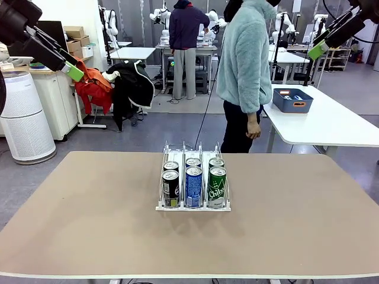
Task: Fill the beverage cans into the dispenser.
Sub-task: Pick up the Pepsi coke handed by the human.
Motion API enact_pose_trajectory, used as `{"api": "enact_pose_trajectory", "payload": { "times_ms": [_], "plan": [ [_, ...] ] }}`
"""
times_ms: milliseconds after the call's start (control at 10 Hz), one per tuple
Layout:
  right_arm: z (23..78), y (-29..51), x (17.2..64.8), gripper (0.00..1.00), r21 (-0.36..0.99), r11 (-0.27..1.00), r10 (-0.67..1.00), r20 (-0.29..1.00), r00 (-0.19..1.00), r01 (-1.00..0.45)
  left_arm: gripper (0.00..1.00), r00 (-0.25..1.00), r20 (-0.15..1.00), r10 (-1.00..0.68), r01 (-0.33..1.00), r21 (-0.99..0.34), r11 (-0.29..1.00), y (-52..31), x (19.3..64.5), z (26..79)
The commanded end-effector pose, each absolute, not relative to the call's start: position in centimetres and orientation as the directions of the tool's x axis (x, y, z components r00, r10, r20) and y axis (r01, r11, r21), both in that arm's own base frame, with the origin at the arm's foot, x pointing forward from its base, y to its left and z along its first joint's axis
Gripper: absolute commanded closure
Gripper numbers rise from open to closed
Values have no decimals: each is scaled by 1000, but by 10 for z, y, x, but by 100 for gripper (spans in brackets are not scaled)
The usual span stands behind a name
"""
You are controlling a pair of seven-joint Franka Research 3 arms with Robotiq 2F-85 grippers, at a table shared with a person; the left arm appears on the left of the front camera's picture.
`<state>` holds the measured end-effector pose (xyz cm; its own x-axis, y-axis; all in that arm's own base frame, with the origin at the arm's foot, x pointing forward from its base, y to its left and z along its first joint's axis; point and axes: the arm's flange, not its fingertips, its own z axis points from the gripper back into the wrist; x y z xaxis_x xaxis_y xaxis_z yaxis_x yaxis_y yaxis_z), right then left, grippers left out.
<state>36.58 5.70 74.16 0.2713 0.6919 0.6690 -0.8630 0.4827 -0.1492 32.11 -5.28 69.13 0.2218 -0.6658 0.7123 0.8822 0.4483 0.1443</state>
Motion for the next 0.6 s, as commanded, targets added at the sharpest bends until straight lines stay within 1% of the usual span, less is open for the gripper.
{"api": "enact_pose_trajectory", "payload": {
  "times_ms": [0,300,500],
  "plan": [
    [755,58,350,0,-107,580,639,675,369,-808,0,227,714,-662,886,131,445,-53,321,691],
    [770,52,336,0,-83,596,622,677,393,-799,0,227,714,-662,886,131,445,-53,321,691],
    [771,50,338,0,-81,567,637,674,374,-819,0,227,714,-662,886,131,445,-53,321,691]
  ]
}}
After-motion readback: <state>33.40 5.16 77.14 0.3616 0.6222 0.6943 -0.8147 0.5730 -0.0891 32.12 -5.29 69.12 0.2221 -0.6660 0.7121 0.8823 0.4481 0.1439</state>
